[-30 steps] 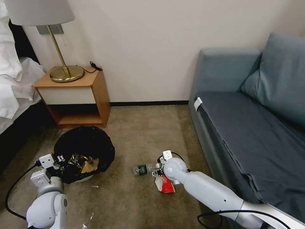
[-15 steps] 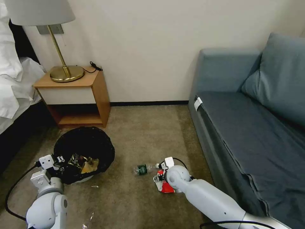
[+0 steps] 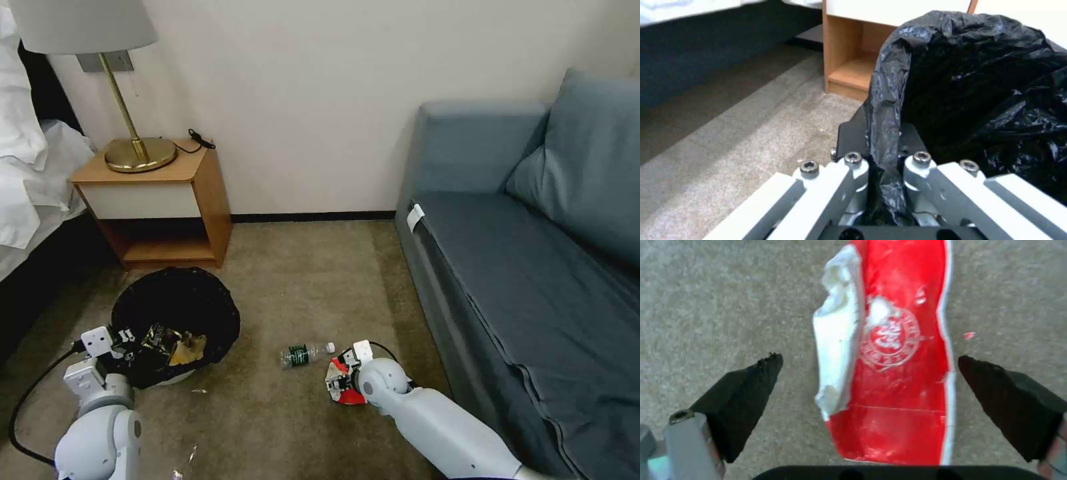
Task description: Pick up the trash bin, then pick up the garbage on the floor and place it into the trash bin.
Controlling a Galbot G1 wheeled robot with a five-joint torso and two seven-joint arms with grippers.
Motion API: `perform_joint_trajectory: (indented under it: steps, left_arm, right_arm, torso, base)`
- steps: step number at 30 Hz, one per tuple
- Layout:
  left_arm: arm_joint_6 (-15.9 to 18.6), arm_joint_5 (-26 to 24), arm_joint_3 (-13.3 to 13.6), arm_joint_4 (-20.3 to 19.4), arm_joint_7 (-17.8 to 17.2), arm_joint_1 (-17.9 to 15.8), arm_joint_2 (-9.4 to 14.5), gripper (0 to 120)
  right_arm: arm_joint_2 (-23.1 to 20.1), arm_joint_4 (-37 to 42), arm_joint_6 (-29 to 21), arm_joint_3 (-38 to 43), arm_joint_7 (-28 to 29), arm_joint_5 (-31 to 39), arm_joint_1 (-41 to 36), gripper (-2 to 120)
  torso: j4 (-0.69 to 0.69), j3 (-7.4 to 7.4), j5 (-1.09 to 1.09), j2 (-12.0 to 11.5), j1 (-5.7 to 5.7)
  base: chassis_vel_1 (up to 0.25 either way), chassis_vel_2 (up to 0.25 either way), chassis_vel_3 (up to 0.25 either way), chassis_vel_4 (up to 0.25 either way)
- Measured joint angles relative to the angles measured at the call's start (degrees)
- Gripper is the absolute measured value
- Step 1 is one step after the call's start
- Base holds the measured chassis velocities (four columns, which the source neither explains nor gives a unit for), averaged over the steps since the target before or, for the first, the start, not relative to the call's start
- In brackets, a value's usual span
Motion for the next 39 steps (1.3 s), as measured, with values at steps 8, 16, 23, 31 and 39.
perform_joint_trajectory:
  steps: [8, 16, 23, 31, 39]
  left_arm:
    - [0.0, -0.8, -0.8, -0.1, 0.0, 0.6, 0.3, 4]
    - [-0.2, -0.8, -0.5, -0.1, 0.1, 0.7, 0.1, 4]
    - [-0.2, -0.8, -0.8, -0.6, 0.1, 0.7, 0.2, 4]
    - [0.0, -0.7, -0.3, -0.6, 0.1, 0.4, 0.0, 4]
    - [0.2, -0.7, -0.4, -0.4, 0.1, -0.1, 0.2, 4]
  right_arm:
    - [1.2, -1.6, 1.1, -0.1, -2.4, -3.2, -0.9, 100]
    - [1.3, -4.6, 5.0, 0.6, -8.4, -9.3, 0.0, 84]
    - [1.2, -5.7, 6.8, 0.9, -9.6, -11.1, -0.5, 62]
    - [1.3, -5.8, 7.7, 1.2, -9.8, -12.4, -1.6, 33]
    - [1.3, -5.7, 8.0, 1.6, -9.8, -12.7, -1.5, 8]
  torso:
    - [0.01, 0.00, 0.00, 0.0, 0.00]
    - [0.01, 0.00, -0.01, 0.0, 0.00]
    - [0.01, 0.00, 0.00, 0.0, 0.00]
    - [0.00, 0.01, -0.01, 0.0, 0.00]
    - [0.00, 0.00, -0.01, 0.0, 0.00]
  base:
    - [0.000, 0.000, 0.000, 0.000]
    - [0.000, 0.000, 0.000, 0.000]
    - [0.000, 0.000, 0.000, 0.000]
    - [0.000, 0.000, 0.000, 0.000]
    - [0.000, 0.000, 0.000, 0.000]
